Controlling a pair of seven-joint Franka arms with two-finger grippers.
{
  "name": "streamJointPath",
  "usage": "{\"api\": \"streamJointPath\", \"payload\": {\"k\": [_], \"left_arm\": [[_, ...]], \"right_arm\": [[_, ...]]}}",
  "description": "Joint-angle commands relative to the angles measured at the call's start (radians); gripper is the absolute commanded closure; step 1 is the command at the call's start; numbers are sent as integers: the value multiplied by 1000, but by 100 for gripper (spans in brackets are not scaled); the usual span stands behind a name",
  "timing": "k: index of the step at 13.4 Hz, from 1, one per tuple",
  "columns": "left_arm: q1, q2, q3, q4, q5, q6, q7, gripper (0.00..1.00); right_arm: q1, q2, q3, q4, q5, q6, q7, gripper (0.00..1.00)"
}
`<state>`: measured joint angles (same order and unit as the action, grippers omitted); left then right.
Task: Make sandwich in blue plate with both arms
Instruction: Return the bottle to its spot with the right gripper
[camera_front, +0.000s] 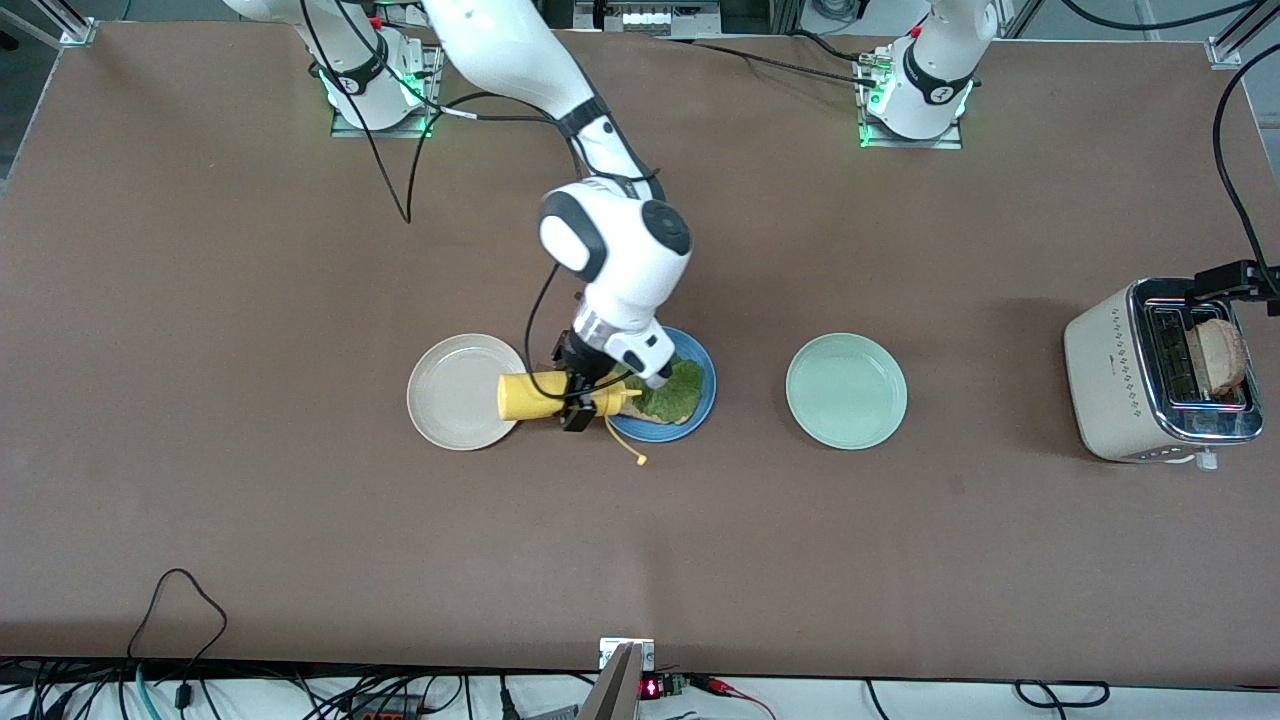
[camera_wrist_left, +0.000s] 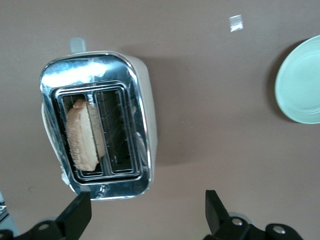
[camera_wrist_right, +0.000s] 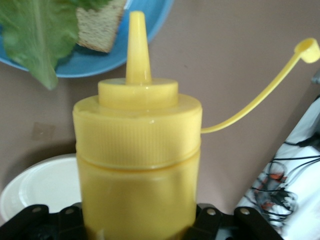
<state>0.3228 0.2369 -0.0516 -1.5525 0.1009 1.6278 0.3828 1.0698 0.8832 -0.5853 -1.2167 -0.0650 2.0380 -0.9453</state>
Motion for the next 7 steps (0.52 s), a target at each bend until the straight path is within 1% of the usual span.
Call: {"api": "streamJointPath", "payload": {"k": [1, 2, 4, 5, 7], "left_arm": [[51, 47, -10, 51, 39, 30, 123, 0], [76, 65, -10, 45, 36, 87, 167, 0], [122, 139, -10, 49, 34, 138, 215, 0], [136, 156, -10, 45, 34, 183, 217, 0], [168, 191, -10, 34, 36, 225, 225, 0]], "right_arm": [[-124, -124, 22, -78, 222, -2, -99, 100], [-169, -157, 24, -108, 310, -1, -137, 100], [-264, -231, 27, -177, 480, 7, -229, 100], [-325, -272, 50, -211, 552, 7, -298, 100], [-488, -351, 131, -283, 675, 7, -427, 100]]}}
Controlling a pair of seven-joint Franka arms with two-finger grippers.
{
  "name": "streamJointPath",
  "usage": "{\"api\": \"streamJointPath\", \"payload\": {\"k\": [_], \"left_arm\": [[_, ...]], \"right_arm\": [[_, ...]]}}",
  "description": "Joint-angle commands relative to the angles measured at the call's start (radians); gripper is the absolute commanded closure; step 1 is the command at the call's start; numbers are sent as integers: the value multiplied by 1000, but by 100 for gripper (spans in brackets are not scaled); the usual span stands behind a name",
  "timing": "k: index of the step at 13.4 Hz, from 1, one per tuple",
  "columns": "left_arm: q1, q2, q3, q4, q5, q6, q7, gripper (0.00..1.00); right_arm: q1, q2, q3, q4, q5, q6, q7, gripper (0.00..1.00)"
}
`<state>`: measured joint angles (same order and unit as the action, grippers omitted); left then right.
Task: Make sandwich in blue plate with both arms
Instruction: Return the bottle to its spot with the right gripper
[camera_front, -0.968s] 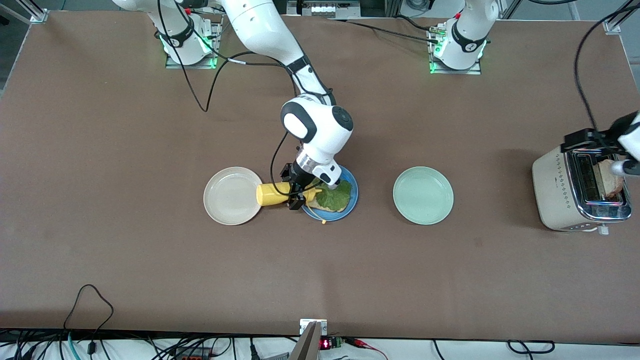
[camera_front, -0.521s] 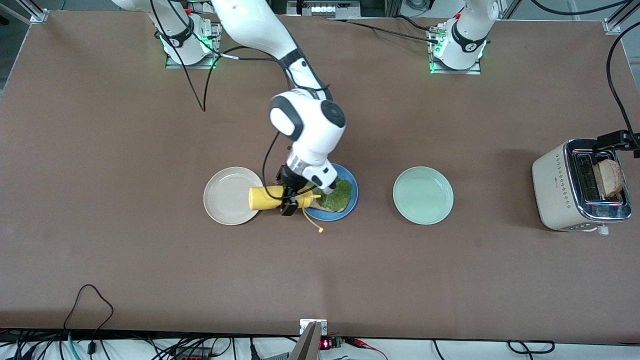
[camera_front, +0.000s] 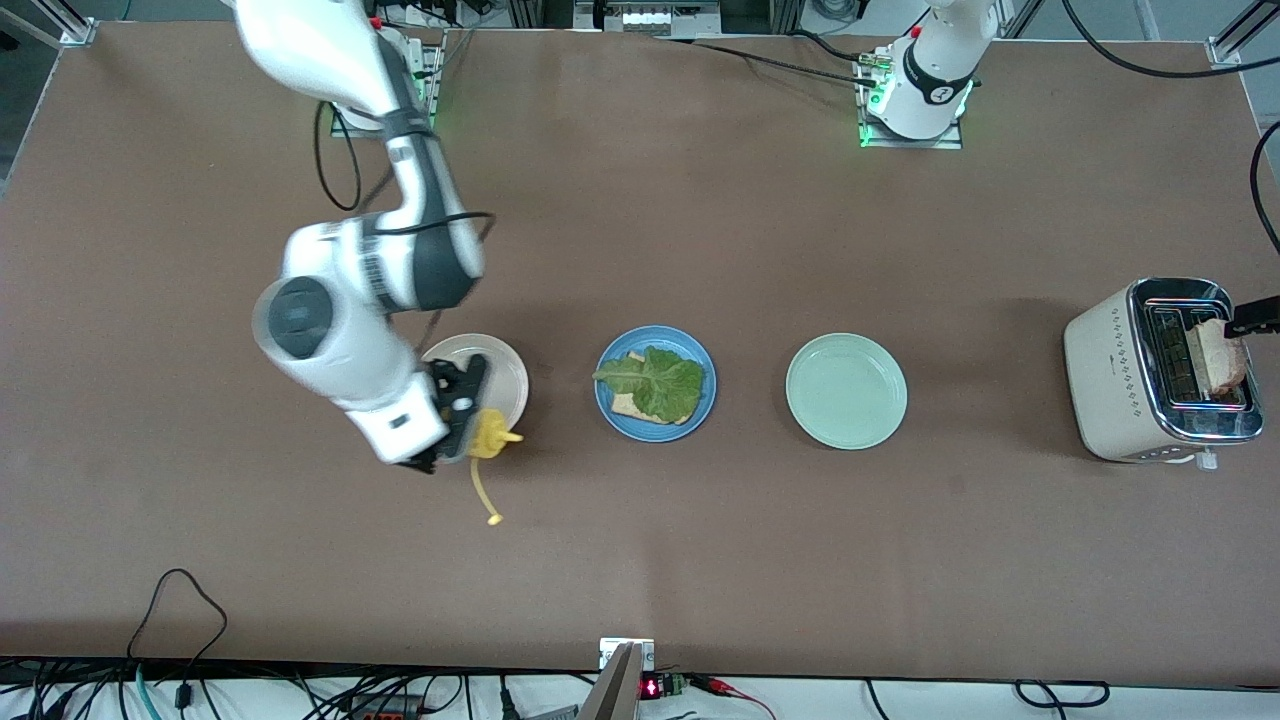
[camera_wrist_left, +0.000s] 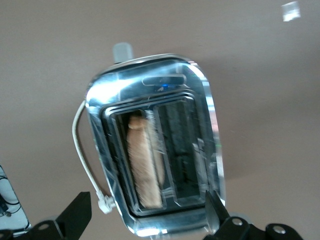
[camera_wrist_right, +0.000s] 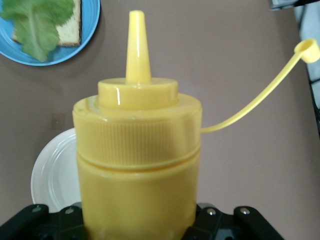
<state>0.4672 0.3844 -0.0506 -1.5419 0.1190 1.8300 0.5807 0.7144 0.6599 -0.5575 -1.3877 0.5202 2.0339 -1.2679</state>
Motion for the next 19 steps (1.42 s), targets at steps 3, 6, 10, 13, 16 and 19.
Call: {"api": "streamJointPath", "payload": {"k": [3, 6, 10, 13, 16, 19], "left_arm": [[24, 70, -11, 20, 13, 23, 25, 21], [24, 73, -12, 0, 16, 21, 18, 82], [22, 71, -12, 2, 14, 12, 10, 98], [22, 45, -21, 19, 17, -9, 10, 99], [13, 13, -29, 104, 13, -121, 10, 99], [-24, 13, -60, 274, 11, -351, 10, 99]], "right_arm": [[-385, -207, 249, -189, 220, 12, -261, 100], [-654, -236, 408, -247, 372, 8, -422, 100], [-976, -250, 617, -365, 483, -21, -761, 100], [-1104, -241, 637, -456, 556, -86, -948, 100], [-1184, -233, 637, -577, 725, -78, -1121, 100], [-1224, -220, 637, -623, 817, -69, -1225, 100]]}}
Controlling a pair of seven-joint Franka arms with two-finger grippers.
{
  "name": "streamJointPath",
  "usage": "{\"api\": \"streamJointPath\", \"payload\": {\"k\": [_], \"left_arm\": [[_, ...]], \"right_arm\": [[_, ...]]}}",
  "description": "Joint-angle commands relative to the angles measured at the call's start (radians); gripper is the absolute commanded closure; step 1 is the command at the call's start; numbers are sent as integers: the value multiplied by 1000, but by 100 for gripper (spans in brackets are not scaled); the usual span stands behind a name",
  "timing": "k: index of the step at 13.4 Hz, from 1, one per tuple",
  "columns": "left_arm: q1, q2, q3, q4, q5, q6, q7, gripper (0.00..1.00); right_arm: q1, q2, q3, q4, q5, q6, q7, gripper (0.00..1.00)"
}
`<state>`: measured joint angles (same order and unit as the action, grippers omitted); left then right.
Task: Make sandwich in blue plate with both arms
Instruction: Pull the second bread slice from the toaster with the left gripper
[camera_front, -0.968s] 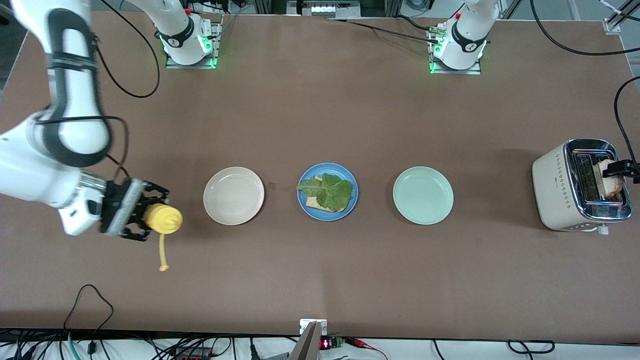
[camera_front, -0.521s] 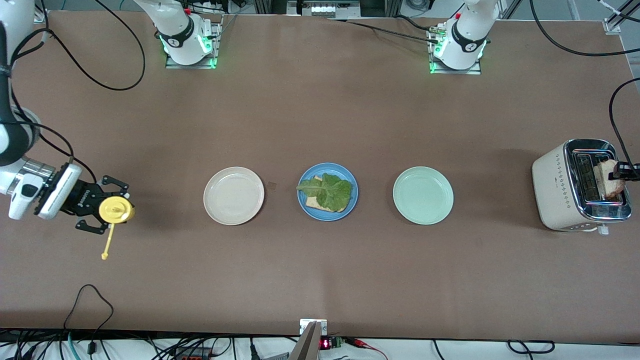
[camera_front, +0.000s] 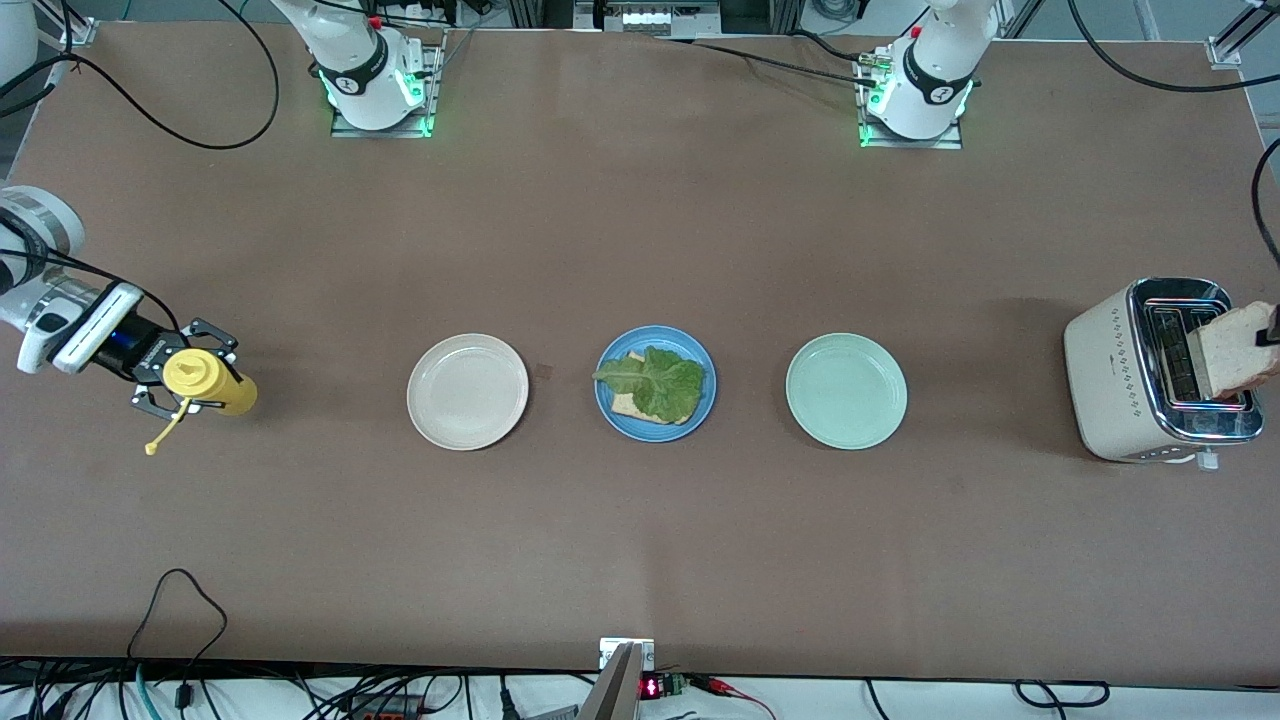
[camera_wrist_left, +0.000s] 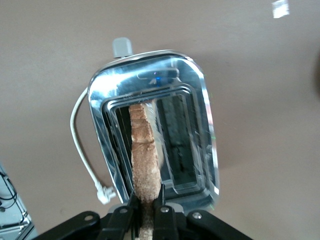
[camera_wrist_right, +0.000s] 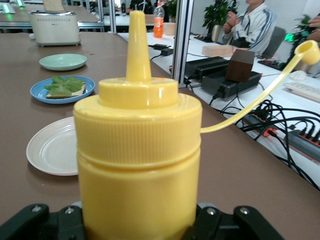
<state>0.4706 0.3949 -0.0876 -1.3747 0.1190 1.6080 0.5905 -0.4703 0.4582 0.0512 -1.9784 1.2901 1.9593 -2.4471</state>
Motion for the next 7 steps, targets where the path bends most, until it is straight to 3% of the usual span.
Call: {"api": "streamJointPath", "payload": {"k": [1, 3, 7], "left_arm": [[-41, 2, -50, 140, 11, -201, 2, 99], [-85, 2, -130, 166, 11, -281, 0, 99], [-186, 22, -317, 154, 18, -307, -9, 99]], "right_arm": [[-48, -10, 29, -33, 49, 6, -61, 100], [-66, 26, 29, -33, 51, -5, -102, 100], [-77, 91, 29, -48, 51, -60, -118, 100]]}}
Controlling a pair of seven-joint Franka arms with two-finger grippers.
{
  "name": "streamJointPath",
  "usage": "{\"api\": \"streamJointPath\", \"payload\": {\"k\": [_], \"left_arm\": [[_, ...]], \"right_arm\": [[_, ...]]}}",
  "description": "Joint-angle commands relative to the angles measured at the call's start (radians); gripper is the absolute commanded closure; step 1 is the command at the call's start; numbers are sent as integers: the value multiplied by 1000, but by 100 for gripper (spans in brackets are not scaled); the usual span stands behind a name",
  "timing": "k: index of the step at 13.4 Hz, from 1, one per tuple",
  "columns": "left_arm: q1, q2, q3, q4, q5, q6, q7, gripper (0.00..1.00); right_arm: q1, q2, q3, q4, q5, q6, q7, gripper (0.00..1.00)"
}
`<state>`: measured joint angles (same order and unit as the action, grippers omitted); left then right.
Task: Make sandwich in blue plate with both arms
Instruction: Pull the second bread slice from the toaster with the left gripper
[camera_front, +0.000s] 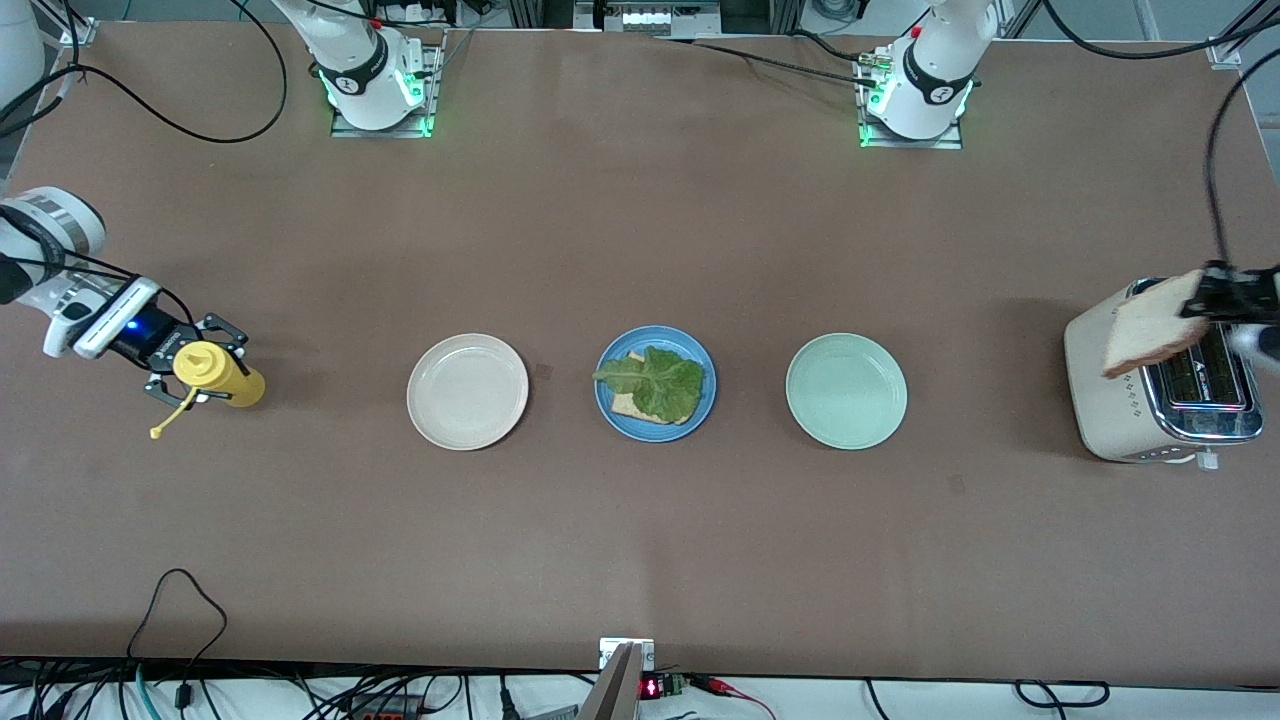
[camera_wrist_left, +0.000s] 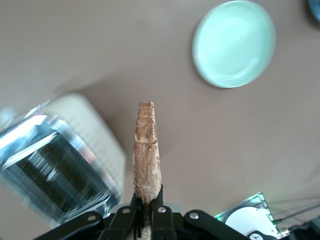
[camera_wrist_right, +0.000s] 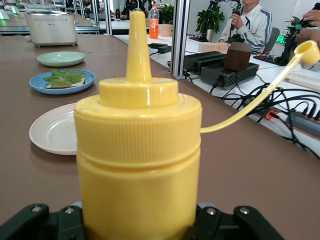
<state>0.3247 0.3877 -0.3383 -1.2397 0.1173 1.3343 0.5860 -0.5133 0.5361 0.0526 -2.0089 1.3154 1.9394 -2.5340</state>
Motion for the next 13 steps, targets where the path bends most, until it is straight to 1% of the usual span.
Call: {"api": "streamJointPath", "payload": {"k": [1, 2, 3, 4, 5, 6, 8, 9, 11, 12, 13], "left_arm": [[-93, 52, -70, 14, 6, -35, -47, 99], [-134, 77, -71, 11, -48, -35, -122, 99], [-156, 107, -70, 11, -156, -31, -194, 99], [-170, 150, -70, 9, -289, -14, -275, 99], [-174, 187, -70, 8, -403, 20, -332, 99], [-194, 206, -70, -18, -500, 61, -383, 99], [-226, 238, -71, -94, -655, 210, -402, 99], [-258, 253, -71, -125, -751, 297, -396, 99], [-340, 299, -71, -147, -861, 470, -393, 100], [-364, 328, -71, -147, -913, 527, -384, 99], [-378, 362, -71, -149, -989, 563, -321, 99]], "right_arm": [[-43, 27, 29, -36, 25, -49, -31, 100], [-47, 36, 29, -45, 25, -59, -31, 100], [-54, 42, 29, -45, 25, -62, -31, 100], [-63, 50, 29, -45, 24, -63, -29, 100], [-71, 54, 29, -47, 25, -68, -25, 100], [-83, 67, 29, -47, 24, -79, -23, 100], [-96, 71, 29, -47, 16, -80, -28, 100], [-99, 71, 29, -47, 15, -82, -28, 100], [-100, 64, 29, -45, 13, -82, -9, 0], [-100, 52, 30, -44, 10, -80, -6, 0], [-96, 24, 30, -42, 1, -80, -5, 0]]}}
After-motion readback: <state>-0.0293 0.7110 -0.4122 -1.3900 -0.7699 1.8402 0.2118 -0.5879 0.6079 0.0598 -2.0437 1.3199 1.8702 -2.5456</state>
